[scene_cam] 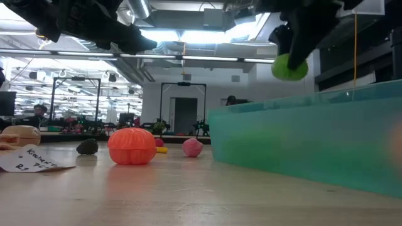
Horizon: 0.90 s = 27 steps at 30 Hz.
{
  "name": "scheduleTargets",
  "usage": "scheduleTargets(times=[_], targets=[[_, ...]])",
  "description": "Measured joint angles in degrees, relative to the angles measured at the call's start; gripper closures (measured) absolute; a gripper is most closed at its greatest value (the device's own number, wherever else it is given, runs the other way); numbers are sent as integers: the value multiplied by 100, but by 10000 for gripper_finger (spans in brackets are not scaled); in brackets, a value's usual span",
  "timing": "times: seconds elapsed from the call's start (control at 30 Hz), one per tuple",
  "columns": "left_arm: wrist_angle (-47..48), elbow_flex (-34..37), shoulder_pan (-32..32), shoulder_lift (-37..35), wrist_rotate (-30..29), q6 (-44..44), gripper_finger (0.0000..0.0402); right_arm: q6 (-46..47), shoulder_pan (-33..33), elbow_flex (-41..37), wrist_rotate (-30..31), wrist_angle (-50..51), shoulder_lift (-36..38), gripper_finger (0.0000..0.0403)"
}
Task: Pick and placing Produce into tupperware
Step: Put the cabbage into the green bin
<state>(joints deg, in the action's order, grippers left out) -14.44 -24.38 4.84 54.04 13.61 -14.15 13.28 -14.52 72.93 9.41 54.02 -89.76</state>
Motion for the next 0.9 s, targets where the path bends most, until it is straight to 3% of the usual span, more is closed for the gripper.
scheduleTargets(times=[0.5,0.9], targets=[[115,0,0,0,0,8,115,465,175,-9,397,-20,-1176,177],[246,0,0,0,-2,8,115,754,605,-464,181,-545,-1346,177]])
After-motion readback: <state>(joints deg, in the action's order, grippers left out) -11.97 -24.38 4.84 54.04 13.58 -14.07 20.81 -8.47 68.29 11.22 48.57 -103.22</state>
